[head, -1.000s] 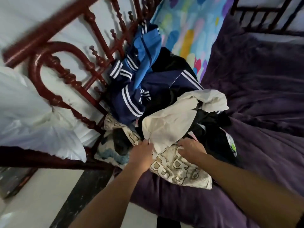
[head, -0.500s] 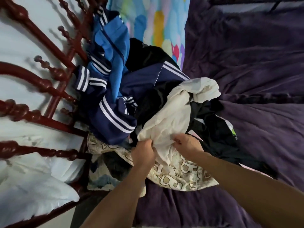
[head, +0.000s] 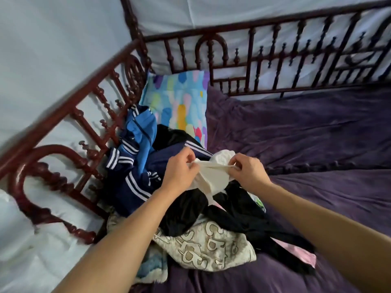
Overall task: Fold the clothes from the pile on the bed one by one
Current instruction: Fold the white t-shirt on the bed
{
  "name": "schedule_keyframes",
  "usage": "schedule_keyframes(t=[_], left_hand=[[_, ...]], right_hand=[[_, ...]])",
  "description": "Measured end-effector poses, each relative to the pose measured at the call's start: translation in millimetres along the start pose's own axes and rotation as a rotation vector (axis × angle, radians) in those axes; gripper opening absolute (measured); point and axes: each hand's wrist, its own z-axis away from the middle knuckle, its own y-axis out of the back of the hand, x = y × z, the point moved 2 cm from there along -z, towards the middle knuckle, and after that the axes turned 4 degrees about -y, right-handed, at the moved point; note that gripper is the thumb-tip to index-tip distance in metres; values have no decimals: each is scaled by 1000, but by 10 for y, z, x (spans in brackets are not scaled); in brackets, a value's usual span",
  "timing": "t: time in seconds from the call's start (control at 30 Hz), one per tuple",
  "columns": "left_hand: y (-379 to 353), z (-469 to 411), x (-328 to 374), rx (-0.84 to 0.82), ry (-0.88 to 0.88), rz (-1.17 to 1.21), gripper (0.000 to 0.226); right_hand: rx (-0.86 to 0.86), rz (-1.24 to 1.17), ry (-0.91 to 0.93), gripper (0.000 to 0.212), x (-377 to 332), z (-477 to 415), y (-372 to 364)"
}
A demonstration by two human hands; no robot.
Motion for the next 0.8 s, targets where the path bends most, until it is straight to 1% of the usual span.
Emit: schedule_keyframes(t=[0.03, 0.13, 0.23, 0.3, 0.37, 0.4, 0.43, 0.47, 0.53, 0.57, 0.63, 0.67, 0.7, 0.77, 0.8], left_hand=[[59, 6, 169, -21, -32, 9, 7], [186, 55, 664, -117, -60, -40, 13], [265, 151, 1177, -229, -62, -40, 19], [304, 216, 1498, -301, -94, -53, 18], [392, 243, 1770, -315, -179, -97, 16], [466, 233, 1889, -280, -229, -111, 17], [556, 212, 2009, -221, -274, -105, 18], [650, 167, 2110, -150, -305, -71, 20], [823, 29, 2262, -34, -311, 40, 21], [893, -38, 2326, 9, -289, 103, 19], [1007, -190, 2391, 111, -220, 222, 21], [1057, -244, 2404, 169, -183, 269, 26], [1089, -296, 2396, 217, -154, 316, 28], [1092, -349, 2387, 260, -148, 374, 27], [1062, -365, 2380, 263, -158, 371, 31]], right_hand=[[37, 62, 53, 6, -52, 57, 194], [131, 170, 138, 9, -188, 216, 788], [222, 195, 113, 12, -280, 344, 1318], [249, 44, 18, 15, -342, 399, 1594], [215, -233, -77, 19, -407, 460, 1813], [217, -318, -92, 21, -433, 514, 1920], [223, -331, -79, 21, -459, 588, 2024], [236, -276, -37, 20, -481, 664, 2124], [257, -30, 45, 15, -488, 798, 2307], [263, 110, 40, 16, -471, 843, 2386], [245, 272, -46, 20, -343, 887, 2526], [234, 290, -112, 22, -248, 901, 2585], [231, 277, -176, 26, -149, 905, 2650], [241, 70, -303, 32, -7, 930, 2766], [243, -34, -342, 29, 12, 931, 2815]])
